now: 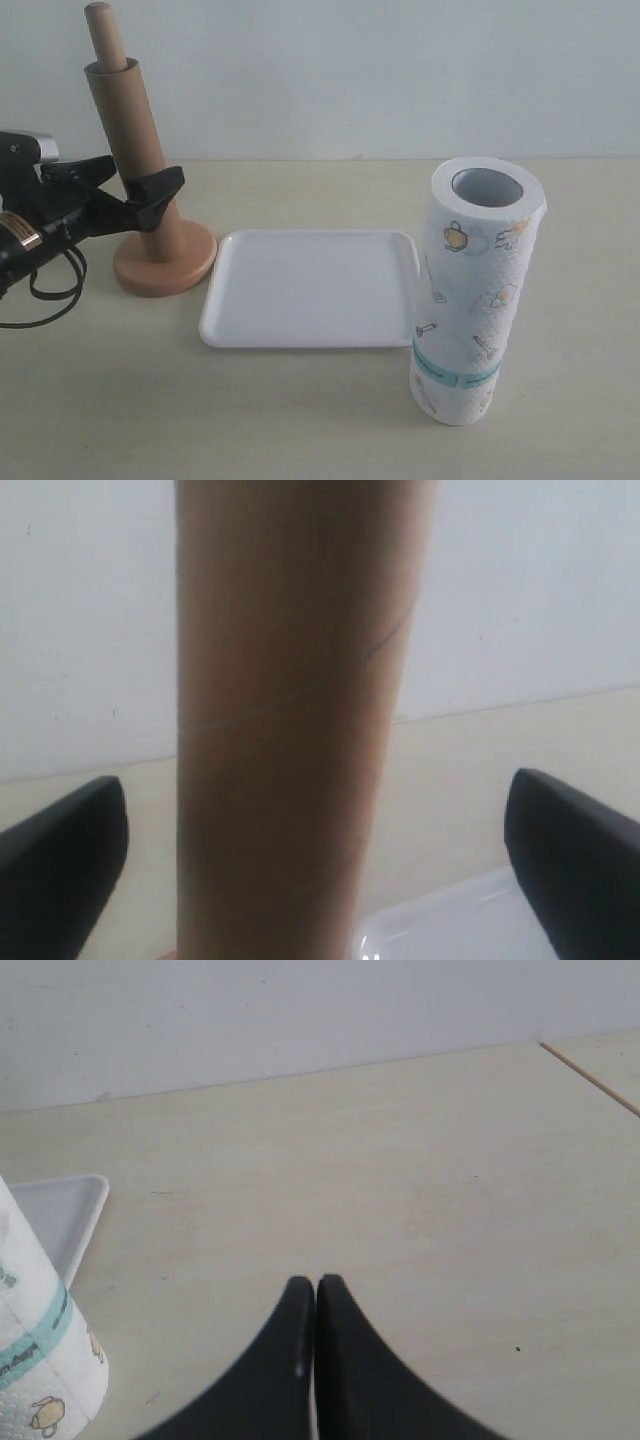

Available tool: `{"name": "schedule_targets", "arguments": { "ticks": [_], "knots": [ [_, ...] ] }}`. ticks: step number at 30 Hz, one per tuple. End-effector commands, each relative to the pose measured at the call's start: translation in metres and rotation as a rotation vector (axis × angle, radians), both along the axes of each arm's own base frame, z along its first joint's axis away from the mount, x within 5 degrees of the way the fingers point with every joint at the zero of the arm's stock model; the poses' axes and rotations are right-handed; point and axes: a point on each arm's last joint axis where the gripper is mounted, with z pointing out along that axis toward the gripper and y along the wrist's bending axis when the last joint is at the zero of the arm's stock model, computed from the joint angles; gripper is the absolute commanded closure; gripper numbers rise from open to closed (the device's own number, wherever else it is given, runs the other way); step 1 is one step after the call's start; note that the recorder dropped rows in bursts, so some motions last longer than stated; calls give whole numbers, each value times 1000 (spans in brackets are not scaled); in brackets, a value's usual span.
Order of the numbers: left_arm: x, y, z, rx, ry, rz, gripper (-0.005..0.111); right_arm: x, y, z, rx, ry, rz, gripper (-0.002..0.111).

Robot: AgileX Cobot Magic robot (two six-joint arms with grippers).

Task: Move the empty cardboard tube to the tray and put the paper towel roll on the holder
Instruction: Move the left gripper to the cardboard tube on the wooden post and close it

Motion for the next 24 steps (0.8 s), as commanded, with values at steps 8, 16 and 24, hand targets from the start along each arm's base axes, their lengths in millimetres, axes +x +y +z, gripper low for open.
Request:
{"name": "schedule_targets", "arguments": {
  "ticks": [8,16,24],
  "knots": [
    [13,-1,-3,2,-23,-3,42,0,0,1,-6,-14,-2,108],
    [13,-1,-2,-1,-32,-5,100,0,0,1,-6,-14,-2,108],
    [11,-1,31,-13,-119,-6,103,0,0,1,-6,-14,-2,108]
  ]
}}
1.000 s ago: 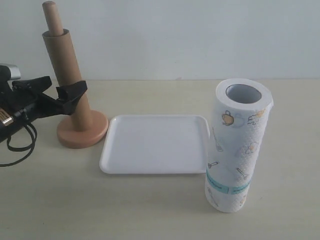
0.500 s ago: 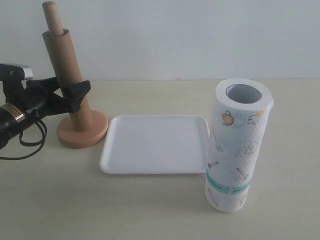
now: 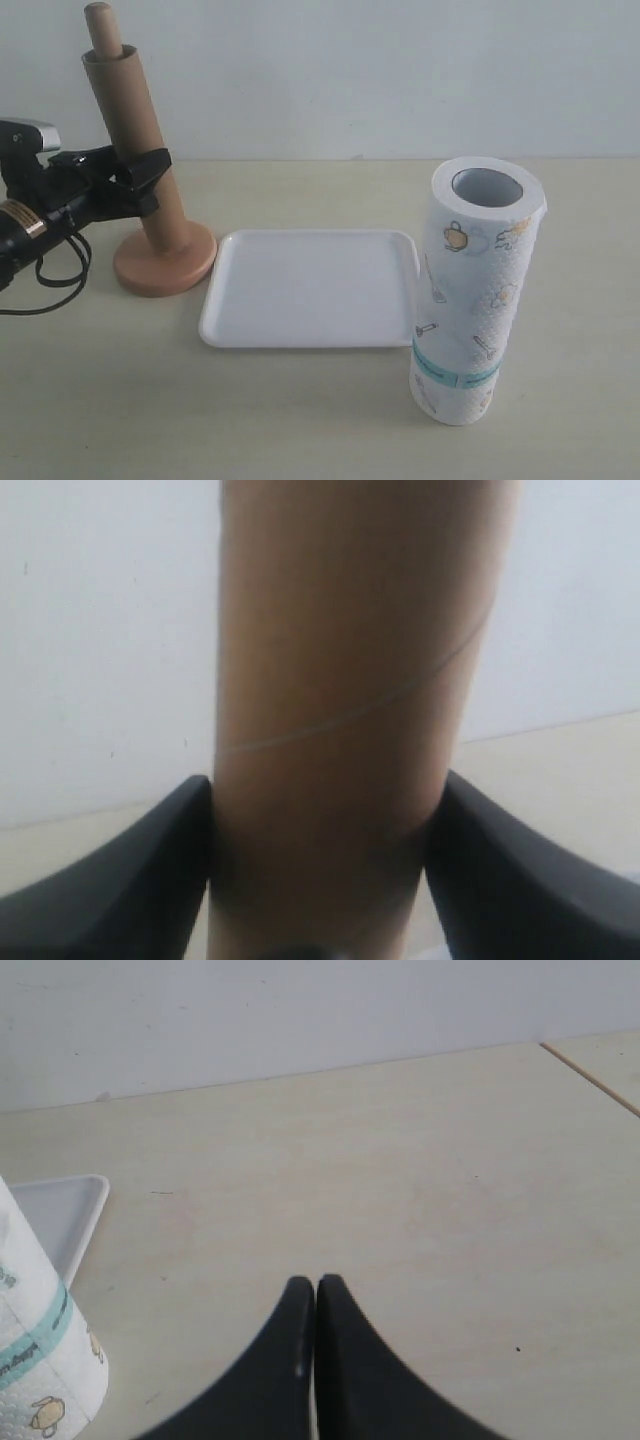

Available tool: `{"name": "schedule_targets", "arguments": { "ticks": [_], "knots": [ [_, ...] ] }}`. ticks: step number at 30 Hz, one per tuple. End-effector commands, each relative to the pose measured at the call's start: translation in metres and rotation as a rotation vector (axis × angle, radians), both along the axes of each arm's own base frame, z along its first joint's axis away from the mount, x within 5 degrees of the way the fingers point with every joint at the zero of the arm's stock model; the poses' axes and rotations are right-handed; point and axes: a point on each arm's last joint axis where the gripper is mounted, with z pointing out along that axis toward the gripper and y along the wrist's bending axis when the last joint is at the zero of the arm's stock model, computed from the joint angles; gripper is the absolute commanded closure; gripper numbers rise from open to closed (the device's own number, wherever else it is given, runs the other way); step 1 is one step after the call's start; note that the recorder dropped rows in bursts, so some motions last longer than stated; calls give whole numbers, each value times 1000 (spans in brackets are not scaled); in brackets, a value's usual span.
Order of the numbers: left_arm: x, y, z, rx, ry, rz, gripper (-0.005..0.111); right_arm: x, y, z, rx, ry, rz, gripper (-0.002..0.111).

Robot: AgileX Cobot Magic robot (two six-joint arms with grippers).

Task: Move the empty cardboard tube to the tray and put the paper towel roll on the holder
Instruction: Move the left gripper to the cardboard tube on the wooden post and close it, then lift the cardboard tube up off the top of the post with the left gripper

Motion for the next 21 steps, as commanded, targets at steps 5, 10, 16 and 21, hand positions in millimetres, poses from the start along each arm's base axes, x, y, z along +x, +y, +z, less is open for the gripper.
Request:
{"name": "schedule_targets", "arguments": {
  "ticks": [5,10,16,21],
  "knots": [
    [-9,2,70,7,-119,21,103,0,0,1,-6,-14,-2,108],
    [-23,3,127,-22,-261,27,103,0,0,1,-6,-14,-2,108],
    [-44,5,205,-99,-388,30,103,0,0,1,-6,-14,-2,108],
    [-64,7,259,-168,-495,22,103,0,0,1,-6,-14,-2,108]
  ]
}}
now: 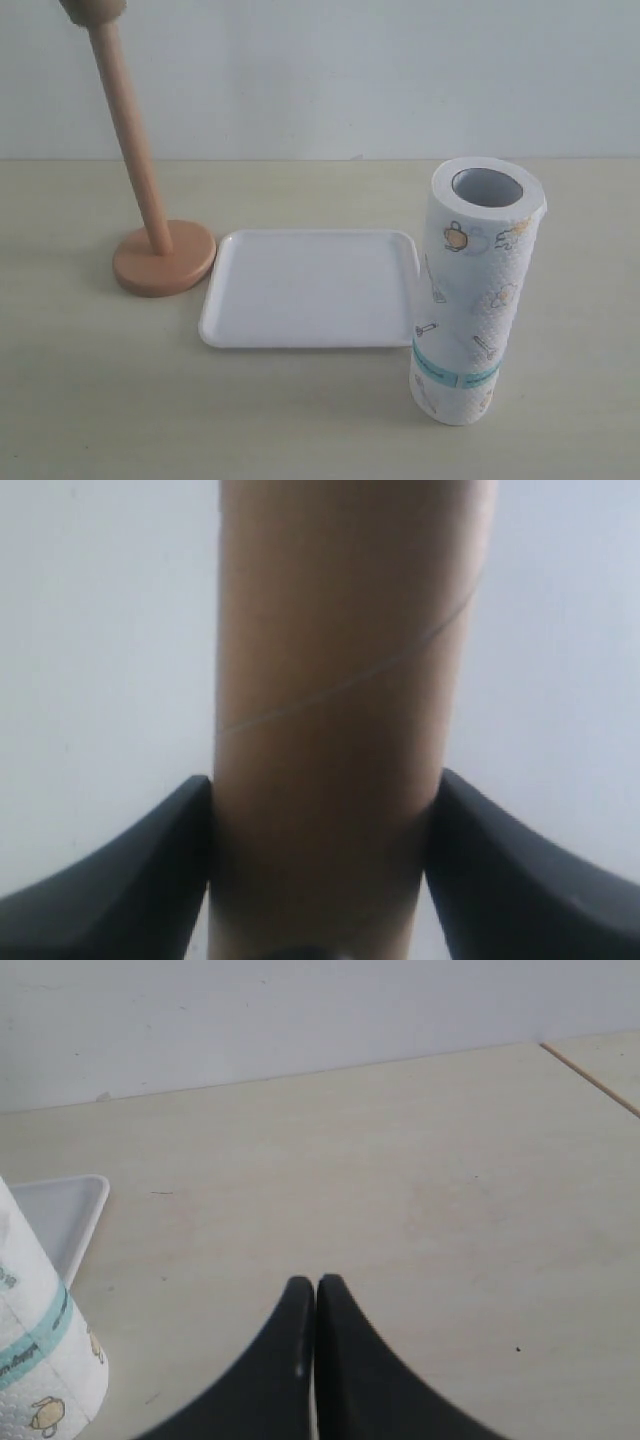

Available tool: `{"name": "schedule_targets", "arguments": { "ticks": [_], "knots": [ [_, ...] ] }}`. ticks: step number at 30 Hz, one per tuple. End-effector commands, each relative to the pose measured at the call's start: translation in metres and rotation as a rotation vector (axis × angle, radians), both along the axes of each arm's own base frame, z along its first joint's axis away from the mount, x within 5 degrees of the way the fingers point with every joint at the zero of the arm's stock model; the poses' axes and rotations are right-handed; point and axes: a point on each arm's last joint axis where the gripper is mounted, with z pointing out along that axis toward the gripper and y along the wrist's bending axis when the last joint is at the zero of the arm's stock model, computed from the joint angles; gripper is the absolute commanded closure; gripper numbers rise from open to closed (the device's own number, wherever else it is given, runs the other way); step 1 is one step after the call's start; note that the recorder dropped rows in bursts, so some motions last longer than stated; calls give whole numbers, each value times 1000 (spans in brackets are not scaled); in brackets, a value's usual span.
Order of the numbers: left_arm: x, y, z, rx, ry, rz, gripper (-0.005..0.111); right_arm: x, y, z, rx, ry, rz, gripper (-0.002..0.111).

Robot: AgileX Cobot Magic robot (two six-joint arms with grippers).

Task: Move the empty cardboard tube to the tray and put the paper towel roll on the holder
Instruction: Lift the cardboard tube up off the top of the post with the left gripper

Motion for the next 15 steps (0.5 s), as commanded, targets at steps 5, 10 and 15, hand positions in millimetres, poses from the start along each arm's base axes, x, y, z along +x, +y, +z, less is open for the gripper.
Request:
{"name": "schedule_targets", "arguments": {
  "ticks": [5,10,15],
  "knots": [
    [-36,-2,72,-61,-138,-87,103,0,0,1,-6,-14,-2,108],
    [-54,-17,86,175,-65,-127,103,0,0,1,-6,-14,-2,108],
    [-62,-32,85,407,27,-86,103,0,0,1,-6,-14,-2,108]
  ]
}}
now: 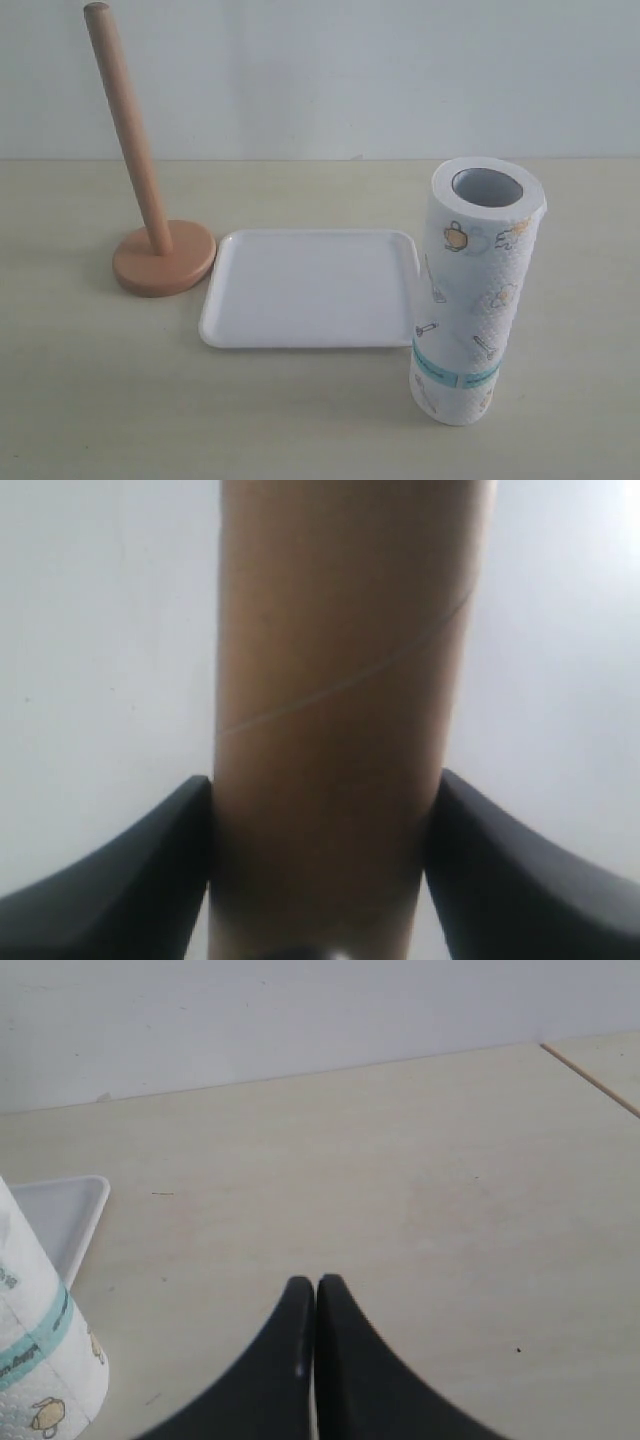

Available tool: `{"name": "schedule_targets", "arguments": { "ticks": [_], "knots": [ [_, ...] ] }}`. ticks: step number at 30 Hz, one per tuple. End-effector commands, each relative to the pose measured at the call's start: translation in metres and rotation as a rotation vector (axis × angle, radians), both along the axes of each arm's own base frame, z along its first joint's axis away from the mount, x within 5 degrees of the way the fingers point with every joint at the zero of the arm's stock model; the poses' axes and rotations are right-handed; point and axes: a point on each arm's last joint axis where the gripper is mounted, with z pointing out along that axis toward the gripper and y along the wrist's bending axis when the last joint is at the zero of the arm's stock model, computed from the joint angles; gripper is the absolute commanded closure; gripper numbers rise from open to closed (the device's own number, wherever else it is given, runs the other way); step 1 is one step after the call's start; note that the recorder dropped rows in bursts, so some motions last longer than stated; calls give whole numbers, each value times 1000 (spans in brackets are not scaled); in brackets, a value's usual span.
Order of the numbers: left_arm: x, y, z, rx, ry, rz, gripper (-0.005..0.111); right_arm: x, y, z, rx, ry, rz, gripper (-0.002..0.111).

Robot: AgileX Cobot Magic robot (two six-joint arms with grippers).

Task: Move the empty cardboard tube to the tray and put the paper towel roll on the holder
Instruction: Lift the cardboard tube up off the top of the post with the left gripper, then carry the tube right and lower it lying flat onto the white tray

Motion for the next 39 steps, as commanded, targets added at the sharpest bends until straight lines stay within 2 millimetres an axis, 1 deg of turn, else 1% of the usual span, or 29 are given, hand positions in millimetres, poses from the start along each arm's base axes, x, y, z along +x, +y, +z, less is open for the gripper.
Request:
{"name": "schedule_targets", "arguments": {
  "ticks": [1,5,10,14,17,18,19,20,21,22,23,24,25,26,27,29,33,39],
  "knots": [
    [-8,-15,-1,165,65,14,103,0,0,1,-6,-14,-2,108],
    [-14,-37,-5,236,64,-46,103,0,0,1,-6,-14,-2,108],
    [-18,-62,-14,343,67,-10,103,0,0,1,-6,-14,-2,108],
    [-17,-86,-26,415,79,4,103,0,0,1,-6,-14,-2,108],
    [-11,-104,-40,474,100,16,103,0,0,1,-6,-14,-2,108],
    [-6,-117,-52,528,106,12,103,0,0,1,-6,-14,-2,108],
    [-4,-125,-60,561,109,14,103,0,0,1,-6,-14,-2,108],
    [0,-140,-75,616,118,33,103,0,0,1,-6,-14,-2,108],
    [2,-149,-83,655,117,50,103,0,0,1,-6,-14,-2,108],
    [6,-164,-102,751,101,67,103,0,0,1,-6,-14,-2,108],
    [7,-172,-112,801,89,65,103,0,0,1,-6,-14,-2,108],
    [8,-185,-128,879,74,53,103,0,0,1,-6,-14,-2,108],
    [9,-190,-137,912,74,48,103,0,0,1,-6,-14,-2,108],
    [14,-197,-150,929,103,47,103,0,0,1,-6,-14,-2,108],
    [21,-200,-161,931,148,73,103,0,0,1,-6,-14,-2,108],
    [30,-206,-174,954,173,100,103,0,0,1,-6,-14,-2,108],
    [42,-217,-194,970,218,99,103,0,0,1,-6,-14,-2,108],
    [50,-226,-219,993,278,91,103,0,0,1,-6,-14,-2,108]
  ]
}}
